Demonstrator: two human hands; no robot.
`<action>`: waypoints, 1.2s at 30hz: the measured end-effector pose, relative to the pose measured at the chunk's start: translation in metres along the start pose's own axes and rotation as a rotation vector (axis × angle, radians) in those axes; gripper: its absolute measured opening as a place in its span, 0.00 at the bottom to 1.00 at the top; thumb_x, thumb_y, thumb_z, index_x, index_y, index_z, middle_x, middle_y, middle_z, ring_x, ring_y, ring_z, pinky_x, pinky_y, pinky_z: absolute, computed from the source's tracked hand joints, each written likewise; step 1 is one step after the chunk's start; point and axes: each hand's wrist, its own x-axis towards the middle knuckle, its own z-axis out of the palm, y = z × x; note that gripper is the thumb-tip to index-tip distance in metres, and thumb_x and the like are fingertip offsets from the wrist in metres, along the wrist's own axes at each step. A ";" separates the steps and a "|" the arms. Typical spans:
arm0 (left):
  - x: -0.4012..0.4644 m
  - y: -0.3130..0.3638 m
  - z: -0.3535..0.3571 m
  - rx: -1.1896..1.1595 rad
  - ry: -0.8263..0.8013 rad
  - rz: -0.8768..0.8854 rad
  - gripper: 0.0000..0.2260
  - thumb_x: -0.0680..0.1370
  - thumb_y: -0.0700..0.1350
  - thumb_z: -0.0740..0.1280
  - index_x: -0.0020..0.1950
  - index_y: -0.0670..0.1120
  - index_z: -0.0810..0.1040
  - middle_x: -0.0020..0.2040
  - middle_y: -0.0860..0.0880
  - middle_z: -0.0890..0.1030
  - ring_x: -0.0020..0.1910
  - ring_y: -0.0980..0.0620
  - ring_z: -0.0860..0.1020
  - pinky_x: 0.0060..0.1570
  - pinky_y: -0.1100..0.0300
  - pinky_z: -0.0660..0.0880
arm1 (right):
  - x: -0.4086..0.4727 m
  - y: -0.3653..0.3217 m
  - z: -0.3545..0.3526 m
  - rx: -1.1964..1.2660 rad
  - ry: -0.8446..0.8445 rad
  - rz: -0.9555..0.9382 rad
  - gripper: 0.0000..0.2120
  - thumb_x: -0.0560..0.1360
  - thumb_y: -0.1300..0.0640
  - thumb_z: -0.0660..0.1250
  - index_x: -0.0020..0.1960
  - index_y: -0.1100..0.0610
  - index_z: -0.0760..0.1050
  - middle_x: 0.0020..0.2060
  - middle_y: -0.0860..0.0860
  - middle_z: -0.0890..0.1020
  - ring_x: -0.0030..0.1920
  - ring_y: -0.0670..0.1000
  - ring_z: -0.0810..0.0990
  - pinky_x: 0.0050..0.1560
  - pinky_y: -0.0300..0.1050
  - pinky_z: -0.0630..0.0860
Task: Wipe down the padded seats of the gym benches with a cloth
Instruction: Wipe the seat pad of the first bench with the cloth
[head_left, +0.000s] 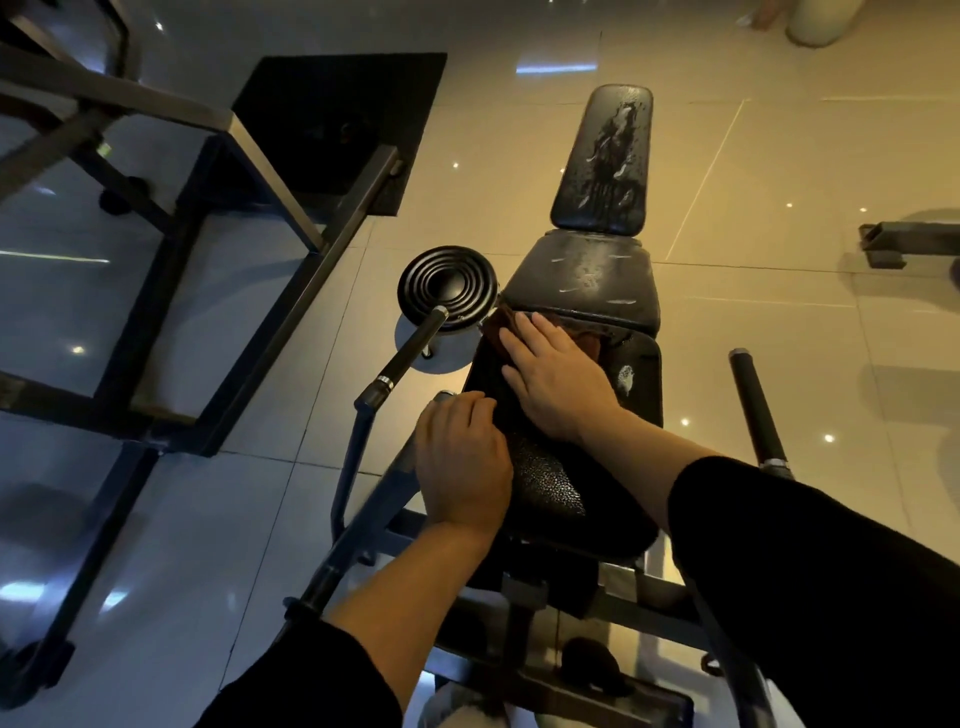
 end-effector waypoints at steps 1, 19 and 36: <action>0.002 0.003 -0.001 0.005 -0.004 0.045 0.09 0.75 0.39 0.67 0.53 0.40 0.81 0.51 0.42 0.83 0.51 0.42 0.81 0.60 0.42 0.74 | -0.010 0.010 -0.002 -0.001 -0.005 -0.005 0.26 0.84 0.46 0.46 0.79 0.52 0.51 0.79 0.52 0.51 0.78 0.52 0.46 0.78 0.52 0.44; 0.010 0.027 0.004 -0.084 -0.179 0.288 0.17 0.76 0.46 0.58 0.57 0.41 0.81 0.54 0.44 0.82 0.53 0.47 0.80 0.56 0.54 0.77 | -0.037 0.056 -0.004 0.061 0.071 0.229 0.26 0.83 0.47 0.49 0.79 0.55 0.53 0.78 0.56 0.55 0.78 0.56 0.49 0.77 0.53 0.46; 0.005 0.028 -0.003 -0.103 -0.177 0.234 0.18 0.77 0.46 0.56 0.56 0.39 0.81 0.51 0.42 0.83 0.50 0.46 0.81 0.52 0.55 0.77 | -0.062 0.039 -0.002 0.071 0.077 0.016 0.25 0.84 0.49 0.50 0.79 0.54 0.53 0.78 0.54 0.54 0.78 0.53 0.48 0.76 0.45 0.43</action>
